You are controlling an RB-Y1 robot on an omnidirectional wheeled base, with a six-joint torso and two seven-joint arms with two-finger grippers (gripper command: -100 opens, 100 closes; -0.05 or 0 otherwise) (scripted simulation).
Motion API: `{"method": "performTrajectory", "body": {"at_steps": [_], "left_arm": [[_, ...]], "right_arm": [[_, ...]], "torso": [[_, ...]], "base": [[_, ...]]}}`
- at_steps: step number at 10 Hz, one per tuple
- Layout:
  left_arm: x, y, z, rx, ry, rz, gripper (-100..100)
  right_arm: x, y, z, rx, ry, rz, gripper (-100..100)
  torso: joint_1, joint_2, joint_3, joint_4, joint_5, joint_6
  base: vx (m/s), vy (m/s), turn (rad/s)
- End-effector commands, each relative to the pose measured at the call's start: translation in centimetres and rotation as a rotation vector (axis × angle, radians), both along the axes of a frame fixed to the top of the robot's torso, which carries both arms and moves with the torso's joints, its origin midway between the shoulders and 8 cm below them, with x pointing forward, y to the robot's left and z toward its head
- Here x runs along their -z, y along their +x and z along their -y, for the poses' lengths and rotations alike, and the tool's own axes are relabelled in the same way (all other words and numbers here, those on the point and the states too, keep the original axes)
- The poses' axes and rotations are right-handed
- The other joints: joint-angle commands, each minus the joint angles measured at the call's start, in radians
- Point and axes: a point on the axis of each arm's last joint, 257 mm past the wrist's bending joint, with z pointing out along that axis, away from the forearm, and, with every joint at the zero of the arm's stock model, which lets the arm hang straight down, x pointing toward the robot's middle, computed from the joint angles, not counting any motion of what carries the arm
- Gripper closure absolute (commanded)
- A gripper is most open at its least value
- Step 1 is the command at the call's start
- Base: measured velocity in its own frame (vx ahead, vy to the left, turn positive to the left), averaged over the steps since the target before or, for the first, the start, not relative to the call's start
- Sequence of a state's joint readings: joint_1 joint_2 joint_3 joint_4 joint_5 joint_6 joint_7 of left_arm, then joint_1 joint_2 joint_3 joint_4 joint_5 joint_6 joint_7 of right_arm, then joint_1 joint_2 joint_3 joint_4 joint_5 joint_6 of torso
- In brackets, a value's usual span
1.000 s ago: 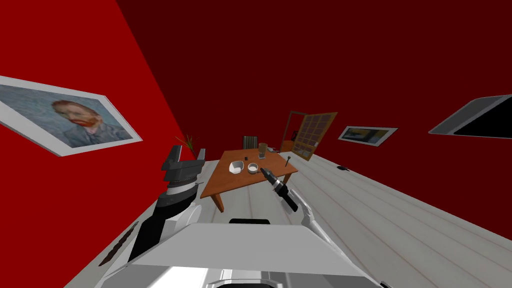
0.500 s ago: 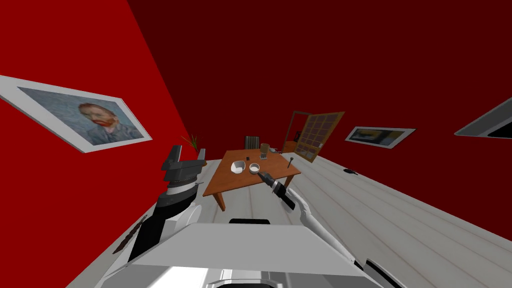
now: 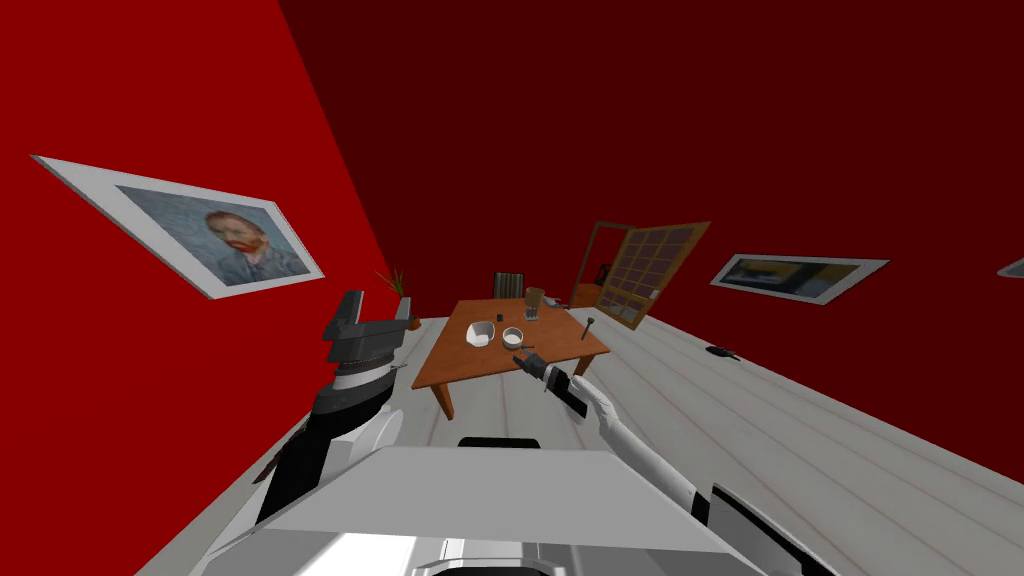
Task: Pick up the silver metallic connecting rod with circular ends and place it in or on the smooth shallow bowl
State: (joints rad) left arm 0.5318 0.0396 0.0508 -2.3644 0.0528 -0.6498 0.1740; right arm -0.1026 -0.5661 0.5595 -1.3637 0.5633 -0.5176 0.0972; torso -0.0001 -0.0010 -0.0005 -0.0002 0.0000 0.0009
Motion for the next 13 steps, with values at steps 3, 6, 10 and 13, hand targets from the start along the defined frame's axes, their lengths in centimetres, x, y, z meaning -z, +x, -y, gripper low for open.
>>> {"method": "performTrajectory", "body": {"at_steps": [3, 6, 10, 13], "left_arm": [[0.0, 0.0, 0.0, 0.000, 0.000, 0.000, 0], [0.0, 0.0, 0.0, 0.000, 0.000, 0.000, 0], [0.0, 0.0, 0.0, 0.000, 0.000, 0.000, 0], [0.0, 0.0, 0.0, 0.000, 0.000, 0.000, 0]], "right_arm": [[3.4, -0.3, 0.6, -0.038, -0.106, -0.020, -100], [5.9, -0.6, 1.3, -0.078, -0.205, -0.029, -100], [10.3, -1.1, 3.6, -0.155, -0.400, -0.036, -100], [12.4, -1.2, 5.5, -0.187, -0.501, -0.042, -100]], "torso": [[0.000, 0.000, 0.000, 0.000, 0.000, 0.000], [0.000, 0.000, 0.000, 0.000, 0.000, 0.000], [0.000, -0.001, -0.001, 0.000, 0.000, -0.001], [0.000, -0.001, -0.001, 0.000, 0.000, 0.000]], "base": [[0.013, 0.000, 0.078], [0.014, 0.001, 0.082], [0.021, -0.003, 0.130], [0.021, -0.002, 0.076]]}}
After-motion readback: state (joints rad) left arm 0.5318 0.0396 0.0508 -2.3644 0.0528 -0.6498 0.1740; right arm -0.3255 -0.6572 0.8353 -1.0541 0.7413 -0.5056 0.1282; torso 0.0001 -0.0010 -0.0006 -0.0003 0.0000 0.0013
